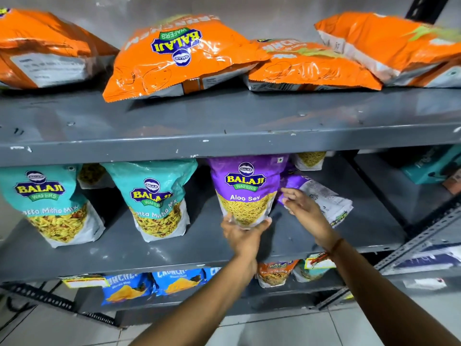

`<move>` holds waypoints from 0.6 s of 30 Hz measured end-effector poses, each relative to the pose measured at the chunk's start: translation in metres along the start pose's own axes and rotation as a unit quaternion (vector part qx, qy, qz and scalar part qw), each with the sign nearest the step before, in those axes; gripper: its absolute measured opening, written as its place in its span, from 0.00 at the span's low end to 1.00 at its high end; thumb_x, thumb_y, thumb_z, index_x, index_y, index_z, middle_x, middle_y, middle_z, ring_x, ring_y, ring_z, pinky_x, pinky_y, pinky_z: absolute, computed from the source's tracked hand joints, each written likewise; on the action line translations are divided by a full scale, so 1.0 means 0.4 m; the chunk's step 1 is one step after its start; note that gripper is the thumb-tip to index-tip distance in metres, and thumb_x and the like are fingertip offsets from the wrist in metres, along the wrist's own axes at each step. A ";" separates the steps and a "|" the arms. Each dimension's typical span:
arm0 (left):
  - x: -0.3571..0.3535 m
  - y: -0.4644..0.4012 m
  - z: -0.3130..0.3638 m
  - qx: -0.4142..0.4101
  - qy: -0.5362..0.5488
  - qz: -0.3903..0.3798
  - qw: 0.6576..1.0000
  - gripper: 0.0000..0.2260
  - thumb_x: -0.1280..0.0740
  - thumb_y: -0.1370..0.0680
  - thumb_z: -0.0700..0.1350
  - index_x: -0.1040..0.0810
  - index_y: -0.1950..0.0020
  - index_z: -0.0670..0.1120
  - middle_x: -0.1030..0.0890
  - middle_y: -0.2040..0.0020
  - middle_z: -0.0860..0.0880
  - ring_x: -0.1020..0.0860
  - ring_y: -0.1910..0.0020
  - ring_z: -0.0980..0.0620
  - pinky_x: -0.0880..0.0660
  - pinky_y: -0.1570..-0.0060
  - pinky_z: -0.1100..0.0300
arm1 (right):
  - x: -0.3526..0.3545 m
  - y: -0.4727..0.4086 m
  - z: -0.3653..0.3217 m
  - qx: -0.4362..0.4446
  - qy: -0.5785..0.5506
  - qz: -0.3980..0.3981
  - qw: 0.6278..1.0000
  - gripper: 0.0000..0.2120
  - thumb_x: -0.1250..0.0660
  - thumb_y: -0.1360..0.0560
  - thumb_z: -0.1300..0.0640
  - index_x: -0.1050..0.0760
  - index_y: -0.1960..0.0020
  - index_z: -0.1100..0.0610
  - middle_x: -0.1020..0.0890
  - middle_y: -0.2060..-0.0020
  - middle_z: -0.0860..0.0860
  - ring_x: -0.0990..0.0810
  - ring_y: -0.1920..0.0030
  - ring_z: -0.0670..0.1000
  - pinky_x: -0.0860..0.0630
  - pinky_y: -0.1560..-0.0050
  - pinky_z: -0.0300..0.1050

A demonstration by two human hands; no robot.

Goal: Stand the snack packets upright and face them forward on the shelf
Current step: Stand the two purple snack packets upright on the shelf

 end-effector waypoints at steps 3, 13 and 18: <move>-0.074 0.055 -0.026 0.088 0.034 -0.092 0.991 0.29 0.20 0.36 0.39 0.32 0.42 0.47 0.22 0.40 0.44 0.22 0.46 0.48 0.27 0.41 0.52 | 0.080 -0.001 -0.032 0.025 0.007 0.044 0.999 0.12 0.35 0.25 0.65 0.21 0.45 0.54 0.18 0.52 0.47 0.20 0.56 0.36 0.27 0.44 0.42; -0.254 0.028 -0.063 0.222 0.044 -0.152 0.962 0.08 0.31 0.24 0.44 0.30 0.55 0.48 0.25 0.58 0.52 0.26 0.58 0.56 0.30 0.61 0.64 | 0.343 -0.130 0.075 -0.077 0.053 0.106 0.990 0.11 0.41 0.22 0.68 0.25 0.47 0.76 0.22 0.47 0.75 0.20 0.48 0.61 0.23 0.50 0.47; -0.353 -0.042 -0.111 0.204 0.056 -0.102 0.972 0.09 0.32 0.23 0.46 0.24 0.44 0.44 0.20 0.45 0.45 0.23 0.46 0.48 0.28 0.62 0.61 | 0.386 -0.180 0.170 -0.186 0.088 -0.017 0.978 0.17 0.39 0.22 0.56 0.26 0.36 0.64 0.22 0.43 0.61 0.23 0.42 0.61 0.27 0.40 0.57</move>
Point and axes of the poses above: each hand's wrist, its own y-axis away from the middle knuckle, its own x-axis out of the back of the hand, z = x × y, the point moved 2 cm from there along -y, towards the middle knuckle
